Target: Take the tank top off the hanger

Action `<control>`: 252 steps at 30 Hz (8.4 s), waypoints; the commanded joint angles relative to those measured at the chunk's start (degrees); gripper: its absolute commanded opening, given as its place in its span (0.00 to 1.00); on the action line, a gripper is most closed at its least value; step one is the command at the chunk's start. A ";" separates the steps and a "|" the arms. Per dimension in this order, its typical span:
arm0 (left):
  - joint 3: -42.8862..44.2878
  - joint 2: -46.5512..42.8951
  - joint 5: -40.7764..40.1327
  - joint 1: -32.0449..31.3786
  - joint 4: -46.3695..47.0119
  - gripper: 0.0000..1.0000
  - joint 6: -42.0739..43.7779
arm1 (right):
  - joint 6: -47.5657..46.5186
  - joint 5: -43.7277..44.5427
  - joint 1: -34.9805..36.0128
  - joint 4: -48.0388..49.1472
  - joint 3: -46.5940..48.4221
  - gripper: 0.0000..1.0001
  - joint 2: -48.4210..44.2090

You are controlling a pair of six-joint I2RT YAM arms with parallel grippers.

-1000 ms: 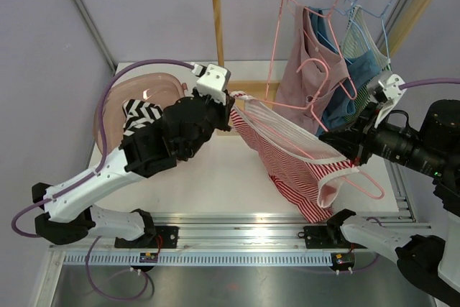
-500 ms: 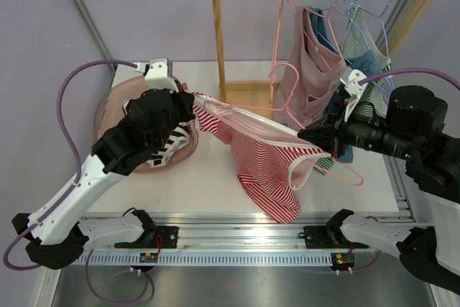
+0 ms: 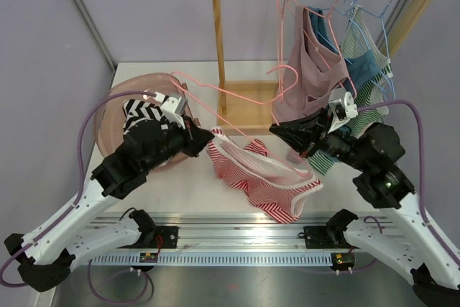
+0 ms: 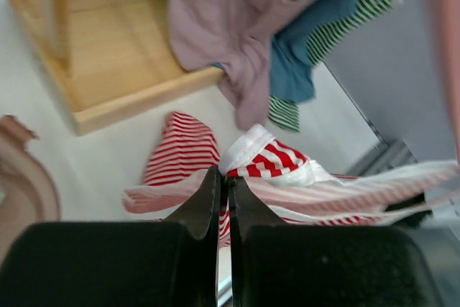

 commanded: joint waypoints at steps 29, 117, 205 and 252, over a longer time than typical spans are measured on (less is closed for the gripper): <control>-1.02 4.75 -21.06 -9.02 -12.13 0.99 -1.65 | 4.54 39.90 0.43 -23.10 23.53 0.00 10.54; -4.89 54.32 -11.46 -24.49 11.69 0.00 -5.51 | 6.38 8.79 1.48 -38.85 14.50 0.99 -12.73; -1.54 -6.77 -0.93 21.22 -16.71 0.99 10.74 | -16.83 43.35 -17.93 -44.82 67.31 0.91 47.37; -4.80 -8.61 -0.05 21.22 -15.92 0.99 11.80 | -6.63 24.35 -21.98 -46.06 81.04 0.00 50.02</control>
